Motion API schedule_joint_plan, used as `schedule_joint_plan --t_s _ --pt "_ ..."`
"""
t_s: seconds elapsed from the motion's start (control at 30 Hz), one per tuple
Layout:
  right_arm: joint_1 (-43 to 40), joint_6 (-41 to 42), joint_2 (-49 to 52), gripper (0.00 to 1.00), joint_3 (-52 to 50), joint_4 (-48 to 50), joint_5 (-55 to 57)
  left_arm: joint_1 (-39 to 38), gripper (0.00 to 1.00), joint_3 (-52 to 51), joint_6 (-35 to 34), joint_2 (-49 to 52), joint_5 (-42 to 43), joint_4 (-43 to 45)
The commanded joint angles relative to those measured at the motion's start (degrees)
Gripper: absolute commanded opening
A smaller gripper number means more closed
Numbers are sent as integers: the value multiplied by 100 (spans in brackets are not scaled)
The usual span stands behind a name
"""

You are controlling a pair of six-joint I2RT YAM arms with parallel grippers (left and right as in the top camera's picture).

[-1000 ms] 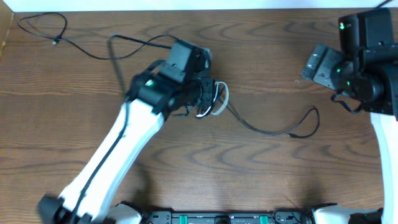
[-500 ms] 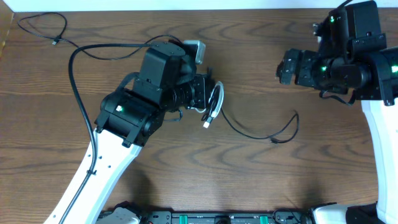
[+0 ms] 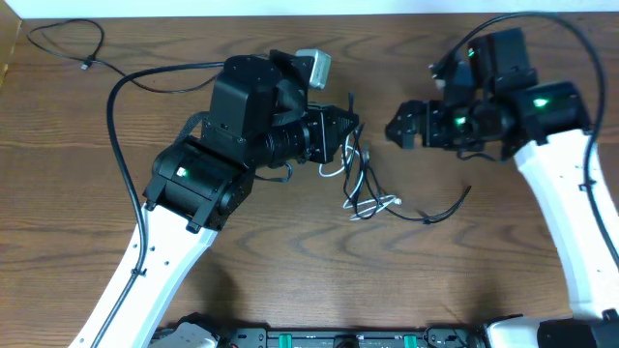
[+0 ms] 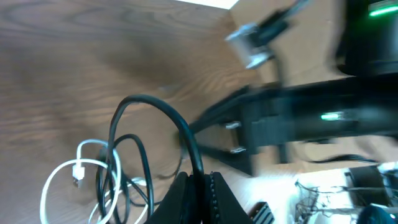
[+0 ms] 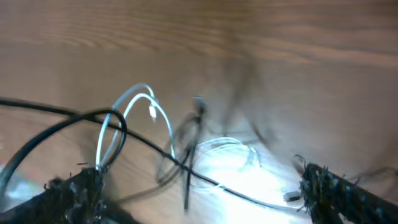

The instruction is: Untangle cables

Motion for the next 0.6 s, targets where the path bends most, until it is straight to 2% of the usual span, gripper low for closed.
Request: schedule_joint_plan --t_s 0.0,0.2,0.4,0.5,0.57 --pt "149 -114 22 99 -603 420 -844 20 8 22 -109 -122 299 90" --pt "426 -116 22 99 -1364 1104 -857 20 7 22 -240 -122 297 162" --pt "809 -114 24 97 -1491 1537 -850 20 8 22 -426 -122 297 181" --pt "977 -114 28 83 -1491 1714 -723 20 7 22 -535 -127 328 181" --pt "1093 -109 31 78 -1491 1762 -487 20 8 22 -538 -127 511 219"
